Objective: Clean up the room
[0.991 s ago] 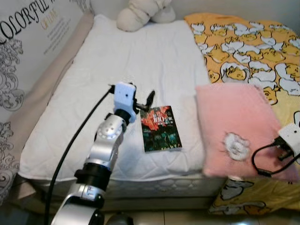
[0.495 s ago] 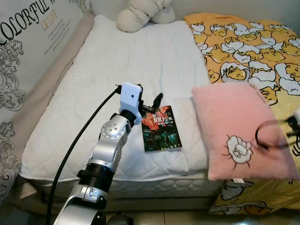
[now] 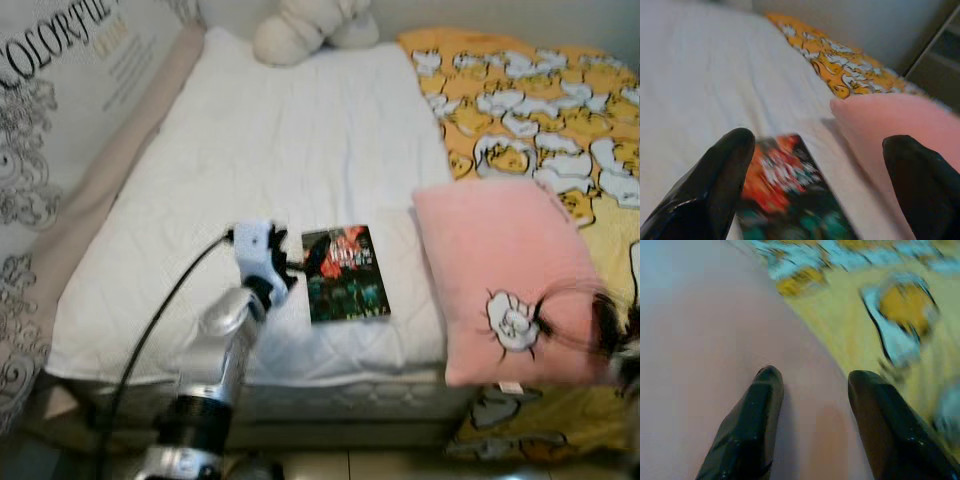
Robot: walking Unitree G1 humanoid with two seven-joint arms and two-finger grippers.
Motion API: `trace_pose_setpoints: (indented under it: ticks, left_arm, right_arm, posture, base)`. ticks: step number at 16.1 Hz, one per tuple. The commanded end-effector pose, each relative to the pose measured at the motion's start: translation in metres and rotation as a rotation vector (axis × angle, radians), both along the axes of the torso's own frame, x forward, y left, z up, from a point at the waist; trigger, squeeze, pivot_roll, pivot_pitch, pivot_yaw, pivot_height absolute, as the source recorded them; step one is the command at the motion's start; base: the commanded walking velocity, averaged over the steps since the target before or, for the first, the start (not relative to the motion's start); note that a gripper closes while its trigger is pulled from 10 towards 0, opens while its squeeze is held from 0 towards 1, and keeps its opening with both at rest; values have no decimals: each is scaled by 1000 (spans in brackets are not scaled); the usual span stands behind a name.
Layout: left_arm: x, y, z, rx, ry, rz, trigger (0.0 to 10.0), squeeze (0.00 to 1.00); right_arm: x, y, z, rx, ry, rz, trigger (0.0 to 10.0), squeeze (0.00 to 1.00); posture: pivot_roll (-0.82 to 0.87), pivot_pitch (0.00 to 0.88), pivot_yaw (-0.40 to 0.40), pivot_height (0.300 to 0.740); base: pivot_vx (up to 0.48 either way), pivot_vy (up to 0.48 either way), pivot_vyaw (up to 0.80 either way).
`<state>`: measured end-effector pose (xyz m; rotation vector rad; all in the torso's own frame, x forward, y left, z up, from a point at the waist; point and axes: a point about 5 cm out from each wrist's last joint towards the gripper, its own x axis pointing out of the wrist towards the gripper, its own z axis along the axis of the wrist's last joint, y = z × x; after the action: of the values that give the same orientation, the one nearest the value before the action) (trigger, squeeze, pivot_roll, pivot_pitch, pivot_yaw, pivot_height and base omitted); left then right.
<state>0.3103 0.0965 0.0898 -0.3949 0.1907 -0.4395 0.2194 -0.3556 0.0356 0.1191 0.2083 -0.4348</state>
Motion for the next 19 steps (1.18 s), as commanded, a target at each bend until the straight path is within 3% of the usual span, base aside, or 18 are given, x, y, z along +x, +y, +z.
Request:
trace_pose_setpoints:
  ticks: [1,4,5,6,8,10,13,16,19]
  left_arm:
    - [0,-2,-14,-52,107,-9,10000,1000]
    - [0,4,-13,41,69,-33,10000,1000]
    - [2,3,-6,74,30,-58,10000,1000]
    - [2,1,-5,88,17,-71,10000,1000]
    - [2,-15,-4,93,6,-133,10000,1000]
    - [3,-13,-6,46,17,-74,10000,1000]
    - [-1,-10,-10,-19,46,-26,10000,1000]
    - [-5,-15,-13,-13,53,-58,10000,1000]
    - [-5,-22,-14,48,52,-99,10000,1000]
  right_arm:
    - [4,-1,12,30,-87,-44,10000,0]
    - [11,-12,41,55,-246,-111,10000,0]
    - [16,-17,57,12,-289,-121,10000,0]
    - [18,-15,57,-6,-279,-110,10000,0]
    - [18,3,39,-6,-197,-68,10000,0]
    - [20,31,29,-31,-159,12,10000,0]
    - [21,51,22,-6,-144,66,10000,0]
    - [25,59,21,-8,-136,100,10000,0]
    - [31,64,27,11,-148,113,10000,0]
  posture:
    - [4,0,-11,740]
    - [-11,0,4,740]
    - [-18,0,13,740]
    - [-18,0,13,740]
    - [-19,0,10,740]
    - [-19,0,6,740]
    - [-19,0,0,740]
    - [-17,0,-3,740]
    - [-9,0,-4,740]
  base:
    - [0,0,0]
    - [0,0,0]
    - [0,0,0]
    - [0,0,0]
    - [0,0,0]
    - [0,-223,0]
    - [81,-425,0]
    - [252,-405,0]
    - [298,-373,0]
